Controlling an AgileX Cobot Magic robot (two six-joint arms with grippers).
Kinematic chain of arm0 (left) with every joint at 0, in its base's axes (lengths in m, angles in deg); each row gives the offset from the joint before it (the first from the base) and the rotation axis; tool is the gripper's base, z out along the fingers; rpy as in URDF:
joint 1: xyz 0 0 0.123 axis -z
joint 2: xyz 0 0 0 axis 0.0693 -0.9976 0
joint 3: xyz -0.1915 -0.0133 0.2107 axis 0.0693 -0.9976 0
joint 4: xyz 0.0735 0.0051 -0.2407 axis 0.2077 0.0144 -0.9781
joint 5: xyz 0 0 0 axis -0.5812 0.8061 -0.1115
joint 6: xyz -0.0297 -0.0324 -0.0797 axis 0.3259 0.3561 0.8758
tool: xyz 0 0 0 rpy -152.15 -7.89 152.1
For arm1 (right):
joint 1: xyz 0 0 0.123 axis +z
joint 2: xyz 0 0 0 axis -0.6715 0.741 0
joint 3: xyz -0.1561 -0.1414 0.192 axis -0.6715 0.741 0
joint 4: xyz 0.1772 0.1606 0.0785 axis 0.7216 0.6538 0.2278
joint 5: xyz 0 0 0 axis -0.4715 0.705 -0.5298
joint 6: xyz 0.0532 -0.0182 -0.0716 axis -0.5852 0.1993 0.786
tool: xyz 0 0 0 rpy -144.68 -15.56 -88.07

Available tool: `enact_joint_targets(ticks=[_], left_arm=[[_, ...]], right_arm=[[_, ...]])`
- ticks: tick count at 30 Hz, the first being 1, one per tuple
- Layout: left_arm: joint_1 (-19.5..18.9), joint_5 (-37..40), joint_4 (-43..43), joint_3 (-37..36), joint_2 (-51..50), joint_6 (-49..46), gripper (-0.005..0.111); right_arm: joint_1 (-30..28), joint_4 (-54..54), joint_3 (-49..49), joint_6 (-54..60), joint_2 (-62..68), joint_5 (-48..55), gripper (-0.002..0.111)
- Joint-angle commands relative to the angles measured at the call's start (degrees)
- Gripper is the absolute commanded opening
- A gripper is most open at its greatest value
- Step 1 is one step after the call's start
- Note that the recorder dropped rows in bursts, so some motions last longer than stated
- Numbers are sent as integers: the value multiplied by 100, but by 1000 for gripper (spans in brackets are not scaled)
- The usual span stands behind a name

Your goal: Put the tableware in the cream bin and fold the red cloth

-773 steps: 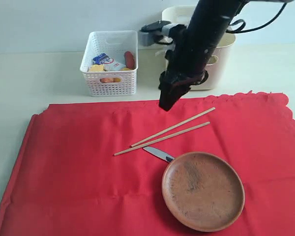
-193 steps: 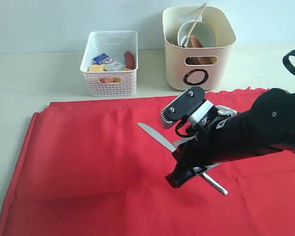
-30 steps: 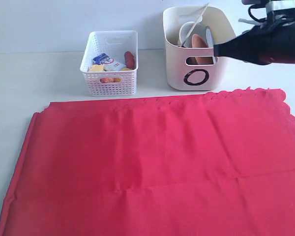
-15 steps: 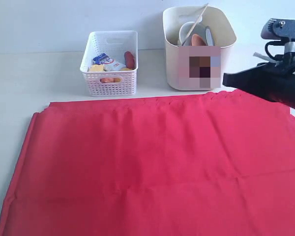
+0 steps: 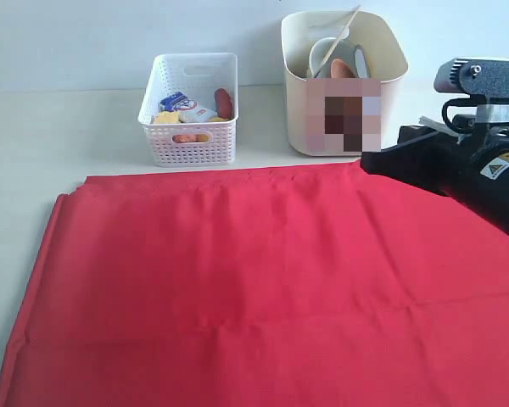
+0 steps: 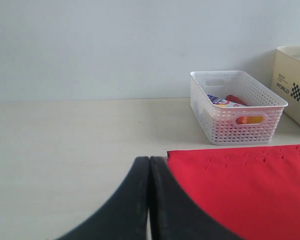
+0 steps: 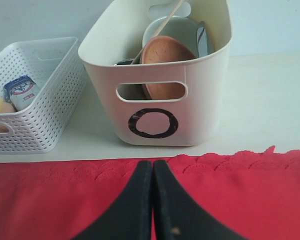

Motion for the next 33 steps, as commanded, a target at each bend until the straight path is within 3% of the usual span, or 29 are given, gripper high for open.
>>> enact_joint_targets(ticks=[1,13,33], left_arm=[[23,-13,0,-21,37,0,0],[23,-13,0,-21,37,0,0],[23,-13,0,-21,37,0,0]], right_arm=[[7,-155,38,-63,-44,-108,0],[7,-454,38,-321,-75,-108,0],[7,-1208,443,-829,-1297,140,0]])
